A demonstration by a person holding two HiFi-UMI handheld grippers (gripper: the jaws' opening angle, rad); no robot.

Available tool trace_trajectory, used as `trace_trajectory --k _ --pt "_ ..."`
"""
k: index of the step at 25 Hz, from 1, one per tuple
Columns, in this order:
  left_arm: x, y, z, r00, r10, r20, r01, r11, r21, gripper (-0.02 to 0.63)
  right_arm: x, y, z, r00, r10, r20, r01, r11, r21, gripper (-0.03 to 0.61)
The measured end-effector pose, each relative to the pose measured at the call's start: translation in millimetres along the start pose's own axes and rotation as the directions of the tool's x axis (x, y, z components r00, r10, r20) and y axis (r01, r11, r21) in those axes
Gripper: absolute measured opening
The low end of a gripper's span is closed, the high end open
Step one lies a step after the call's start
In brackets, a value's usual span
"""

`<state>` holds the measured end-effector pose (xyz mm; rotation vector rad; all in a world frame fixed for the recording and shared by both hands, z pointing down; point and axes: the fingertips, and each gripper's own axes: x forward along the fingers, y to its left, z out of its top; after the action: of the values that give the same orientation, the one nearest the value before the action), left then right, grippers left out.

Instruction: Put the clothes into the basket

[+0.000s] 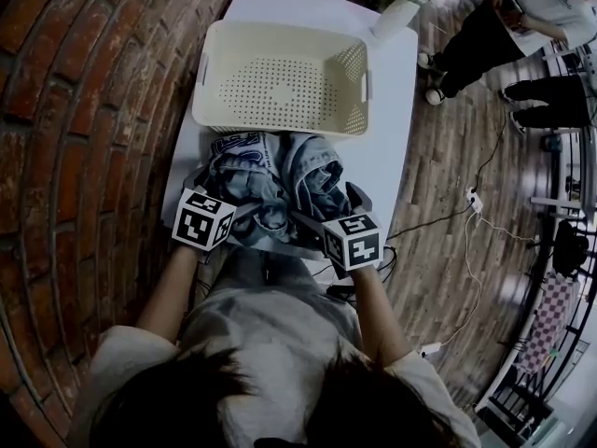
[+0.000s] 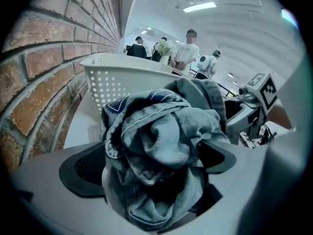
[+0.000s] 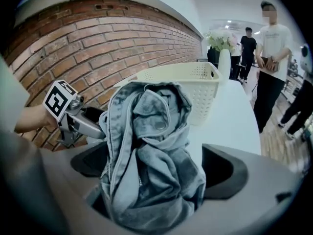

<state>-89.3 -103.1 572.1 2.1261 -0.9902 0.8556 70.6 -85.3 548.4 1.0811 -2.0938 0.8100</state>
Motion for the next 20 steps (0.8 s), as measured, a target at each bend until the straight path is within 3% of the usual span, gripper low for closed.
trace_trajectory --k 9,12,16,20 --pt "18.7 5.4 -13.7 0.995 -0.013 -0.103 0.017 0.999 0.034 0.589 23.6 -2.5 -14.9 0.992 0.013 -0.126 -0.014 1.000 -0.005 0.577" --pt "28.6 8.4 -22.2 0.988 -0.035 -0.152 0.036 0.999 0.007 0.589 35.4 0.9 -25.9 0.979 0.091 -0.182 -0.075 0.993 0.090 0.577" --pt "35.5 8.8 -27.6 0.976 -0.057 -0.210 0.058 0.998 -0.003 0.589 50.3 11.2 -36.0 0.943 0.235 -0.238 -0.188 0.961 0.203 0.577" --pt "39.9 7.9 -29.1 0.969 -0.065 -0.237 0.067 0.998 0.000 0.589 61.0 10.6 -40.4 0.916 0.286 -0.282 -0.235 0.951 0.201 0.577"
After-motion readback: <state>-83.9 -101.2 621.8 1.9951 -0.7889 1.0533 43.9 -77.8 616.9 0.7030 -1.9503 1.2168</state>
